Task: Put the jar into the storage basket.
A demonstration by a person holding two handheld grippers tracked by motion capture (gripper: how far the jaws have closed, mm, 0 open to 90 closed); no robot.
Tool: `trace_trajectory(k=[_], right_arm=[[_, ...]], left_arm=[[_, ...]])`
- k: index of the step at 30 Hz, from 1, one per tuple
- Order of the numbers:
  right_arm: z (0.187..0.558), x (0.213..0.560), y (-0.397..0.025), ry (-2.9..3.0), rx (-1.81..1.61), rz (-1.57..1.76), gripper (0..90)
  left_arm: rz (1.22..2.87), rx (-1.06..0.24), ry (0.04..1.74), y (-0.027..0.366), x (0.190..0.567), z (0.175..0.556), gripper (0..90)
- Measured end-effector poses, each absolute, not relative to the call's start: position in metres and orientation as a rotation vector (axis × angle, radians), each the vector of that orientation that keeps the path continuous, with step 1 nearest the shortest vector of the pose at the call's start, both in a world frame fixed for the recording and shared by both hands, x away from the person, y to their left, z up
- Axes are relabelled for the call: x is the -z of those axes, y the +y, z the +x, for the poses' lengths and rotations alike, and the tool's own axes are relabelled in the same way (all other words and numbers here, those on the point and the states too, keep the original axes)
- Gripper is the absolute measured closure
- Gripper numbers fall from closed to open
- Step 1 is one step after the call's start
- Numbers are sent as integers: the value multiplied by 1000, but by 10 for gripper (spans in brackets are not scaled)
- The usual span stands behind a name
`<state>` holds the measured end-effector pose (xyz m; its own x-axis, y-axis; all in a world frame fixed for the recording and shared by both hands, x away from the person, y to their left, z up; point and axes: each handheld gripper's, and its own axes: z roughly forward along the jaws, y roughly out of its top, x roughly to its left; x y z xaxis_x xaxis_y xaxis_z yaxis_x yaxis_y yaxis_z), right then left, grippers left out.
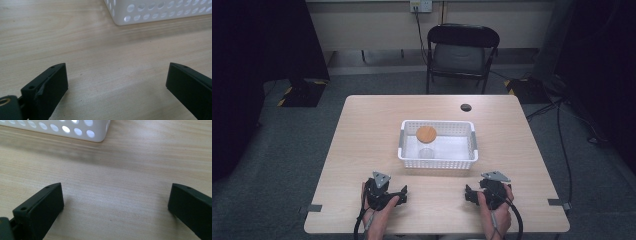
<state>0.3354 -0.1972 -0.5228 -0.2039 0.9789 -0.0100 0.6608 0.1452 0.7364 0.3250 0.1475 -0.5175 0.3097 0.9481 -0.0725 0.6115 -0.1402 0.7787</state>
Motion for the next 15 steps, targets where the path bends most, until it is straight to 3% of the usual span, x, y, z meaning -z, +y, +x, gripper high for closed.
trace_trajectory(k=[15], right_arm=[[335,523,-197,1930,-839,1562,0]], left_arm=[[1930,-644,1442,138,520,330,17]])
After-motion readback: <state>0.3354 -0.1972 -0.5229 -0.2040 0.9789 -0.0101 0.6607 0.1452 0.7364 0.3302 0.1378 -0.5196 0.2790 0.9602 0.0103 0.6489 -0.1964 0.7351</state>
